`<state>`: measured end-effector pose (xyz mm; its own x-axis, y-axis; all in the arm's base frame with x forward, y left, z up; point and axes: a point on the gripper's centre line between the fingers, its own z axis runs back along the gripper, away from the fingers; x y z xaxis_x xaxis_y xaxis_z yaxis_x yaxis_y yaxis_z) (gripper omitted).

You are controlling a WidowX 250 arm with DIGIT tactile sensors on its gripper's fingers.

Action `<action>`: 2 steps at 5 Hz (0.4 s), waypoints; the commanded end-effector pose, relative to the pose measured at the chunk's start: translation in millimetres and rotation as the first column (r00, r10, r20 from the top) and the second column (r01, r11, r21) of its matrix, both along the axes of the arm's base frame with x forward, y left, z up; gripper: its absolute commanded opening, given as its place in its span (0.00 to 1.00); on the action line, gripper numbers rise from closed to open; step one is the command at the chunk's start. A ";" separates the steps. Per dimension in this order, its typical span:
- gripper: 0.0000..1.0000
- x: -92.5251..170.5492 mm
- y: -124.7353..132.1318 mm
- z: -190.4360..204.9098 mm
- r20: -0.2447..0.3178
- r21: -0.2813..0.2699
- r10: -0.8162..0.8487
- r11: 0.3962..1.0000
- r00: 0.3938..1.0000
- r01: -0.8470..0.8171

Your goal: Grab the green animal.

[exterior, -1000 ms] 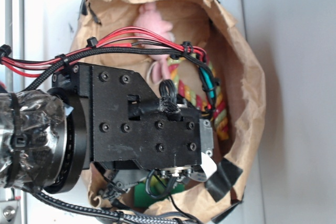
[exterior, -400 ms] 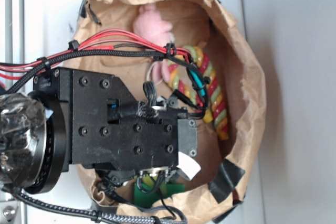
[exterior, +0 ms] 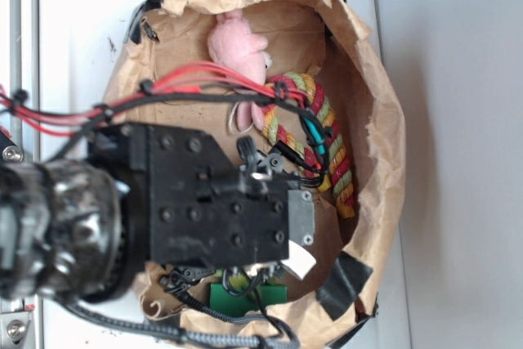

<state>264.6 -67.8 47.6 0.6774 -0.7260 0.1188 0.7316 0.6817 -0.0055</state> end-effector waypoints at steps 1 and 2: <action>1.00 0.5 -22.6 -8.3 0.017 0.017 -0.011 1.000 1.000 0.011; 1.00 2.9 -24.3 -13.5 0.030 0.028 -0.006 1.000 1.000 0.005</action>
